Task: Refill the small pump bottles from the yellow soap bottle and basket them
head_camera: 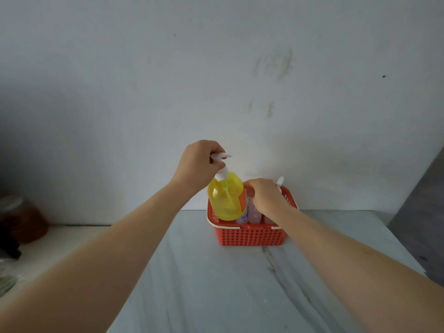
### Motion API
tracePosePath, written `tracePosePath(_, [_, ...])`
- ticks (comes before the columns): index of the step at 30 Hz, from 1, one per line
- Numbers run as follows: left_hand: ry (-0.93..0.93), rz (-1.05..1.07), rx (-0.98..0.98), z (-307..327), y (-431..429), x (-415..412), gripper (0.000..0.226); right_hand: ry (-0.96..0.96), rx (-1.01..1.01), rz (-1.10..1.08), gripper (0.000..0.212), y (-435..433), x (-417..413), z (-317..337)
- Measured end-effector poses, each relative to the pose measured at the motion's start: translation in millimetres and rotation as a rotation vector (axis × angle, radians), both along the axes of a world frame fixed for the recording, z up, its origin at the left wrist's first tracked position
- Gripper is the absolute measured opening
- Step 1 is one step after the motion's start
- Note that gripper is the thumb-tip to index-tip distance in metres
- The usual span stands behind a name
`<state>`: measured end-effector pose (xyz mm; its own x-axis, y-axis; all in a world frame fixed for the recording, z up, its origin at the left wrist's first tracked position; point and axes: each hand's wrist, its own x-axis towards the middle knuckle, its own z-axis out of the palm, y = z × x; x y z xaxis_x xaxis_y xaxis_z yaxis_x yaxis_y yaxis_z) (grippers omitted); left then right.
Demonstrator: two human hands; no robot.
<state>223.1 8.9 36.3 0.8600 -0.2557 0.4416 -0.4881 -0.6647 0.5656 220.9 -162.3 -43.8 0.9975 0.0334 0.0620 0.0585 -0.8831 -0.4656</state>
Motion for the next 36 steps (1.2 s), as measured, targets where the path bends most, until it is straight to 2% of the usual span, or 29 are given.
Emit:
tracePosePath(2, [0.002,-0.005,0.043,-4,-7,0,0.018,-0.058,0.000,0.029,0.041,-6,-9,2])
tracePosePath(5, [0.013,-0.003,0.134,-16,-16,0,0.023,-0.026,-0.007,0.047,0.037,-15,-22,4])
tracePosePath(9, [0.027,0.007,0.250,-33,-23,1,0.023,-0.073,0.138,0.004,0.033,-32,-36,-7])
tracePosePath(13, [0.058,0.013,0.355,-52,-28,2,0.018,-0.070,0.174,-0.003,0.035,-41,-45,-13])
tracePosePath(18, [0.094,-0.005,0.438,-74,-42,0,0.020,-0.035,0.148,-0.002,0.029,-48,-56,-21])
tracePosePath(24, [0.144,0.067,0.330,-85,-50,0,0.030,-0.050,0.162,-0.006,0.027,-55,-73,-27])
tracePosePath(28, [0.236,0.060,0.238,-82,-50,-14,0.048,-0.062,0.268,-0.052,0.028,-58,-82,-15])
tracePosePath(31, [0.221,0.062,0.201,-75,-44,-30,0.056,-0.067,0.330,-0.073,0.023,-59,-92,-3])
tracePosePath(33, [0.219,0.076,0.170,-63,-38,-43,0.053,-0.064,0.364,-0.089,0.020,-58,-101,6])
tracePosePath(36, [0.204,0.049,0.183,-47,-29,-63,0.029,-0.073,0.497,-0.143,0.018,-54,-118,13])
